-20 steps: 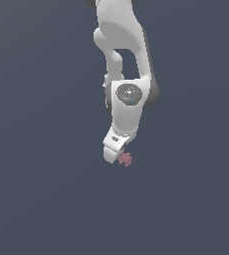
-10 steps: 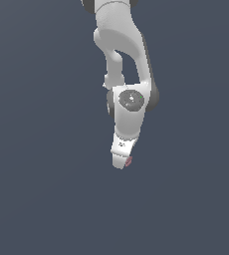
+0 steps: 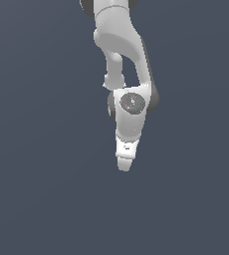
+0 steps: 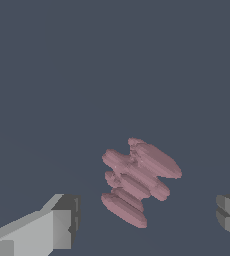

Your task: Pick up the object and move it to a goal position.

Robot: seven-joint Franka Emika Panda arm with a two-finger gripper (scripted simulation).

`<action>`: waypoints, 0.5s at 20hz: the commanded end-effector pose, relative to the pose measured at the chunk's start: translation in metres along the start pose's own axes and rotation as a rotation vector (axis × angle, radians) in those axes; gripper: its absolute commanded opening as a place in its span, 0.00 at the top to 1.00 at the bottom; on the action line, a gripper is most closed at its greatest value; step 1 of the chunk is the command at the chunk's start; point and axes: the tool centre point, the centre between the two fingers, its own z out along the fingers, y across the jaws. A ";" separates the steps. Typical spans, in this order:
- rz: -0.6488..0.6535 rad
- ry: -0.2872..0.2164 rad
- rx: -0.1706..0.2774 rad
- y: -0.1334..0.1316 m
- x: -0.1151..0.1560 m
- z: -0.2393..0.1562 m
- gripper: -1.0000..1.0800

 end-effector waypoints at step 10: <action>-0.022 0.001 0.000 0.000 0.001 0.011 0.04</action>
